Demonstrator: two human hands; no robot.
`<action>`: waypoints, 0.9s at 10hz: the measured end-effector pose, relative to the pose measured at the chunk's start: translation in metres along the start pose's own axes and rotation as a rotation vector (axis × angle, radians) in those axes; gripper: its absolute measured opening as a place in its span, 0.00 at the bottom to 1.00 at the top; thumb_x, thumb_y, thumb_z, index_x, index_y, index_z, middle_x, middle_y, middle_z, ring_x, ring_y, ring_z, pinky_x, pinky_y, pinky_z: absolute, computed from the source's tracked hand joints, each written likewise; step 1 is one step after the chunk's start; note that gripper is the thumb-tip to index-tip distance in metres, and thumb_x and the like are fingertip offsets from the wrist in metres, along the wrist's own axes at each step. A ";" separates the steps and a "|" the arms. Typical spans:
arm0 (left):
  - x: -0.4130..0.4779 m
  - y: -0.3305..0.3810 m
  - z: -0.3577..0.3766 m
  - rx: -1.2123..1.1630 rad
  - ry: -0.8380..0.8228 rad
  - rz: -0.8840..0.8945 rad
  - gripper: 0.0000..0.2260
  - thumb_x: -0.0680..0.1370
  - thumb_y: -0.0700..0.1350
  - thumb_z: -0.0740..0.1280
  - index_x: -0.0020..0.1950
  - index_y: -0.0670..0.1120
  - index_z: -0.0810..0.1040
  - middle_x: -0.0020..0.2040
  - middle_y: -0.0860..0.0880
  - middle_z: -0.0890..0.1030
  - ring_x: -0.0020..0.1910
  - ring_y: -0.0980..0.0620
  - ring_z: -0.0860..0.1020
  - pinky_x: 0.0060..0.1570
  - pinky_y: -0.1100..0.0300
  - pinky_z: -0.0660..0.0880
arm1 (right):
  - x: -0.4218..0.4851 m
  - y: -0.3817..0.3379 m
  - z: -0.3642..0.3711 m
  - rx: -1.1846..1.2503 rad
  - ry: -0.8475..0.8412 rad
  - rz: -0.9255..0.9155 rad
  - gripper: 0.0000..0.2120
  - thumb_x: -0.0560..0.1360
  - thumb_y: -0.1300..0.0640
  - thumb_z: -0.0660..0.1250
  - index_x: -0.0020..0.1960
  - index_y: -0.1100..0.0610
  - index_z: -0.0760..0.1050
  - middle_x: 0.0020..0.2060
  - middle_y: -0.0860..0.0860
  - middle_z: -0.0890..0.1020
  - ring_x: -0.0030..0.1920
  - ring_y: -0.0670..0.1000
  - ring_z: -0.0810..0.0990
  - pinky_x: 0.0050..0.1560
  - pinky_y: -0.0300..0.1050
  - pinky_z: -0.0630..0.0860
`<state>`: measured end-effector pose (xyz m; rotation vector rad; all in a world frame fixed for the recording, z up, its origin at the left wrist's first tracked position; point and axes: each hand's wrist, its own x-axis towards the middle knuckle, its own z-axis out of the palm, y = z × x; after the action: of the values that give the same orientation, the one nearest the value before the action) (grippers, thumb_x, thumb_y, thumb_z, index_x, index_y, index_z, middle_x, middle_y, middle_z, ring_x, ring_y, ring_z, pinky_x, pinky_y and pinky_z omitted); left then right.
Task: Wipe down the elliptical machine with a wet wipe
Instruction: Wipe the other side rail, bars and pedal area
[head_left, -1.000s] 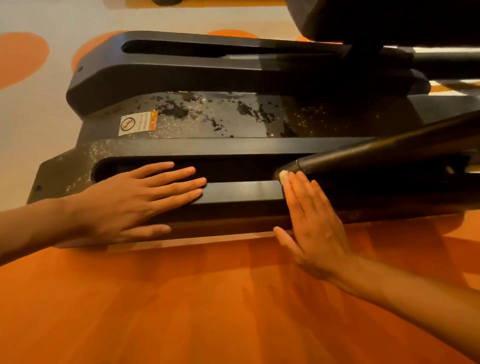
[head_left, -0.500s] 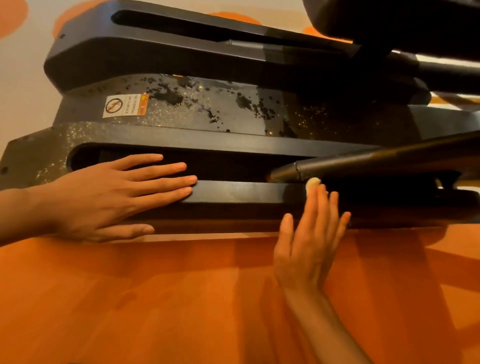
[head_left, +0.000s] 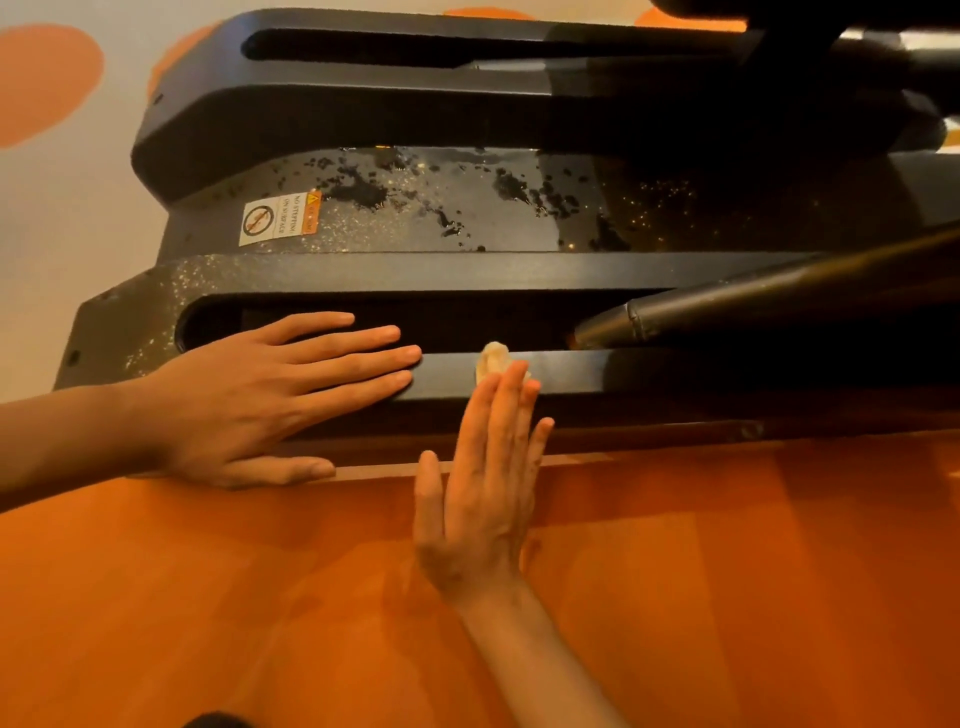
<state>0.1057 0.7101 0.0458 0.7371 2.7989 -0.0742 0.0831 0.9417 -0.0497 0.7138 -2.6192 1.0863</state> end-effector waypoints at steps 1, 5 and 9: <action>0.002 -0.003 -0.003 0.018 0.045 0.043 0.34 0.85 0.63 0.49 0.85 0.43 0.54 0.85 0.43 0.56 0.84 0.43 0.55 0.78 0.40 0.55 | 0.006 0.046 -0.010 -0.064 0.044 -0.024 0.35 0.81 0.52 0.54 0.82 0.62 0.45 0.83 0.55 0.41 0.83 0.57 0.42 0.81 0.59 0.38; 0.003 -0.006 0.003 0.029 0.101 0.083 0.34 0.86 0.62 0.45 0.85 0.42 0.53 0.85 0.43 0.55 0.84 0.43 0.55 0.78 0.41 0.55 | -0.002 0.006 0.006 0.161 0.068 0.079 0.36 0.79 0.51 0.52 0.81 0.65 0.45 0.82 0.60 0.43 0.83 0.62 0.43 0.81 0.59 0.40; 0.003 -0.007 0.006 0.045 0.138 0.084 0.34 0.86 0.63 0.45 0.85 0.42 0.53 0.85 0.44 0.55 0.84 0.43 0.53 0.79 0.42 0.53 | 0.047 0.112 -0.045 -0.101 0.326 0.100 0.29 0.81 0.55 0.48 0.79 0.66 0.62 0.78 0.61 0.65 0.81 0.59 0.56 0.79 0.67 0.43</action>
<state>0.1008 0.7046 0.0386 0.9022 2.9003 -0.0741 -0.0142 1.0253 -0.0687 0.3530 -2.4275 0.9923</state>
